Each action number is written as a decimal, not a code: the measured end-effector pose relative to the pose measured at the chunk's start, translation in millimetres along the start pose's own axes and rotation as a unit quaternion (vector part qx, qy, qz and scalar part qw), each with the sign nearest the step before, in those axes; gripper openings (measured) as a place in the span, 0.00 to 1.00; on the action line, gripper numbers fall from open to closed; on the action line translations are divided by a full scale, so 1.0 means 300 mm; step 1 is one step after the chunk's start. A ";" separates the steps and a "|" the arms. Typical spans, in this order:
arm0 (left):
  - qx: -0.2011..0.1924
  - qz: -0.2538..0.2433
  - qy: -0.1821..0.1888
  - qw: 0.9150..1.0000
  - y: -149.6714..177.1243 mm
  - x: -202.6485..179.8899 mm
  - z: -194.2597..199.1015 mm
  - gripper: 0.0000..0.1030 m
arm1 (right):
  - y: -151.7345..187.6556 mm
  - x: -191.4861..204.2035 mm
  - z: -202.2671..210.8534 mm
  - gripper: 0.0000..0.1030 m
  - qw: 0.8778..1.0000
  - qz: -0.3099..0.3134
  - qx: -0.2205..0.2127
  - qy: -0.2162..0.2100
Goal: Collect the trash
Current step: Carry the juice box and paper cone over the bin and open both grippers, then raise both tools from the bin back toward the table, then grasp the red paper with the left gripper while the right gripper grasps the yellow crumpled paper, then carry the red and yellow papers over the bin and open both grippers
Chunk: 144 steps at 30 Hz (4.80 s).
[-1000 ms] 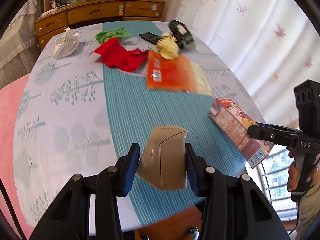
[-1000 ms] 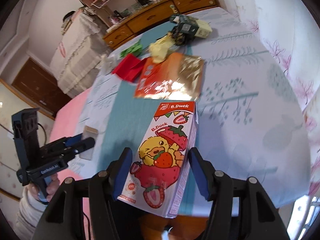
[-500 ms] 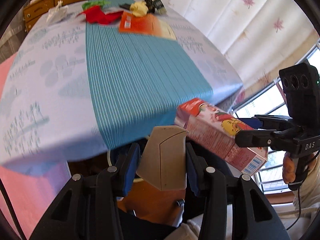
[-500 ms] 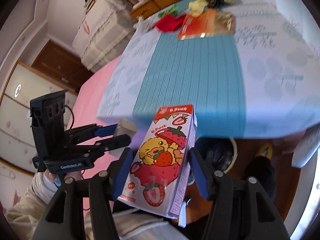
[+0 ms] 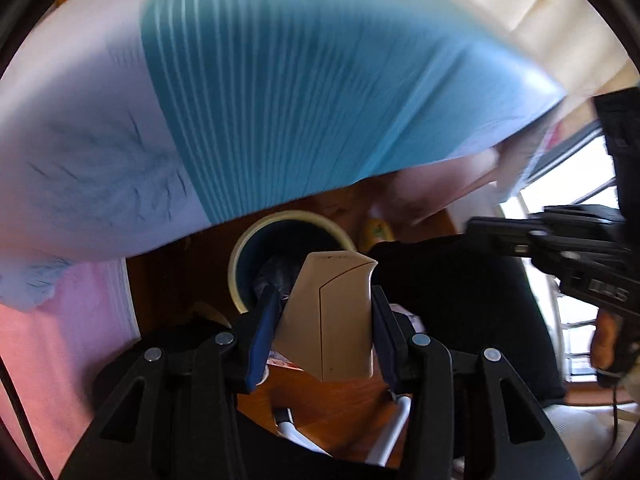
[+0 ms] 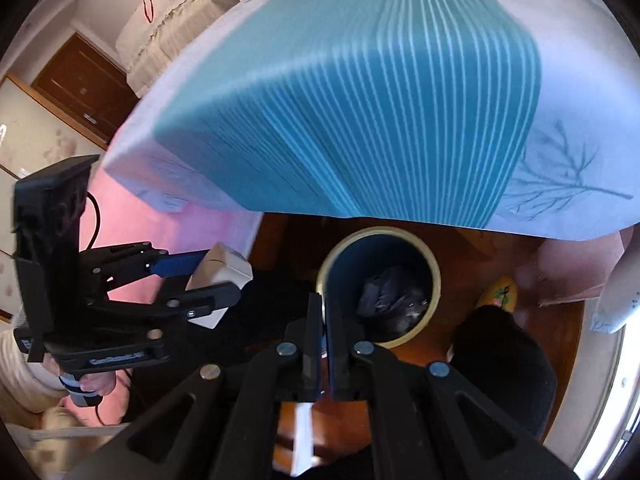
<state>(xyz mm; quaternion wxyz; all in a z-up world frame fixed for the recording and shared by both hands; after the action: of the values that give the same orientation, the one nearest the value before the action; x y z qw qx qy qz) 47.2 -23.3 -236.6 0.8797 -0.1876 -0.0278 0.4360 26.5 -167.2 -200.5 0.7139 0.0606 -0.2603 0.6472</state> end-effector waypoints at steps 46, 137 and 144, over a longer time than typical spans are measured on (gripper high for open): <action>-0.107 -0.050 -0.041 0.992 -0.143 -0.027 0.260 0.82 | -0.075 0.019 0.153 0.24 0.995 0.045 -0.085 0.010; -0.192 -0.072 -0.111 0.972 -0.673 0.211 0.967 0.13 | -0.538 0.477 0.719 0.40 0.961 0.108 -0.252 -0.046; -0.186 -0.081 -0.096 0.974 -0.461 0.085 0.958 0.13 | -0.328 0.470 0.694 0.40 0.963 0.138 -0.229 -0.043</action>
<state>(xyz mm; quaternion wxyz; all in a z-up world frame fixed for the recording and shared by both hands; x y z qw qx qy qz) 106.6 8.5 76.0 0.8550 -0.3028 -0.2079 0.3662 63.3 -144.8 66.0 0.6008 -0.1134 -0.4374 0.6594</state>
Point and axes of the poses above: each gripper's, at about its wrist camera, not at the fingertips, and z roughly against the way its jaws point, x to its left, y to its underside, the point moved 5 cm from there along -z, roughly the way its jaws point, and after that the axes turned 15 degrees about -z, right-handed, at the moved point
